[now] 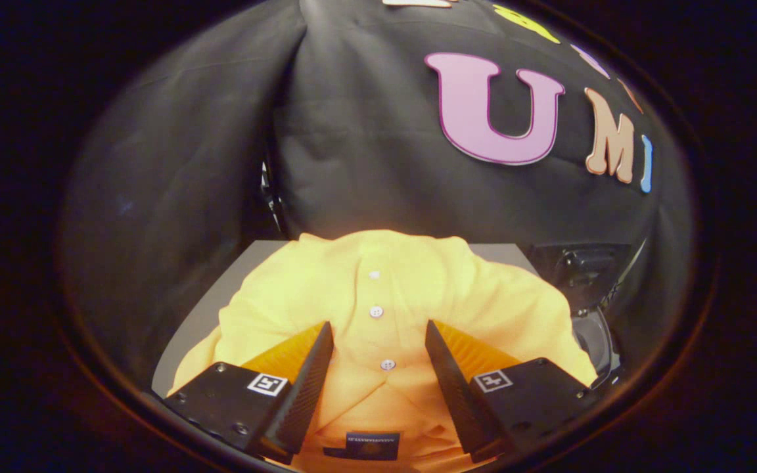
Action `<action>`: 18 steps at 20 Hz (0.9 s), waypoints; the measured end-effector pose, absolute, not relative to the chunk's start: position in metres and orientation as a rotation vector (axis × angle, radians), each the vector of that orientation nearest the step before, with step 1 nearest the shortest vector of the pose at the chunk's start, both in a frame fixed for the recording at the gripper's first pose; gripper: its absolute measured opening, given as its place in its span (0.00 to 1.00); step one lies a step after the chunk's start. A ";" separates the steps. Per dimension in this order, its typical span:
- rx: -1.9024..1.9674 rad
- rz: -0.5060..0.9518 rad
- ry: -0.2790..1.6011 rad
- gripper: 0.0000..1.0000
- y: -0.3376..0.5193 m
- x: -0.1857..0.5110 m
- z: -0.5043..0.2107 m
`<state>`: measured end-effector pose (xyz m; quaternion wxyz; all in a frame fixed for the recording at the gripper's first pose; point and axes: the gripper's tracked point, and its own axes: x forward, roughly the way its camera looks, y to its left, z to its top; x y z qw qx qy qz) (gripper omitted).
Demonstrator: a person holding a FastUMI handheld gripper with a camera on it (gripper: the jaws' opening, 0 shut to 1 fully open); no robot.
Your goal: Put the clothes into the washing machine and then close the washing machine lid.
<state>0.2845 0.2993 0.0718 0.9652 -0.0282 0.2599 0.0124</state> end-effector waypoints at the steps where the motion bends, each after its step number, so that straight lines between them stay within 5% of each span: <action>1: -0.072 0.039 0.543 0.87 0.300 0.283 0.068; 5: -0.051 0.050 0.515 0.87 0.298 0.279 0.069; 12: -0.051 0.054 0.545 0.61 0.293 0.250 0.073; 14: -0.056 0.053 0.550 0.47 0.290 0.245 0.072; 16: -0.048 0.077 0.556 0.08 0.292 0.236 0.072; 18: -0.040 0.091 0.537 0.01 0.289 0.229 0.077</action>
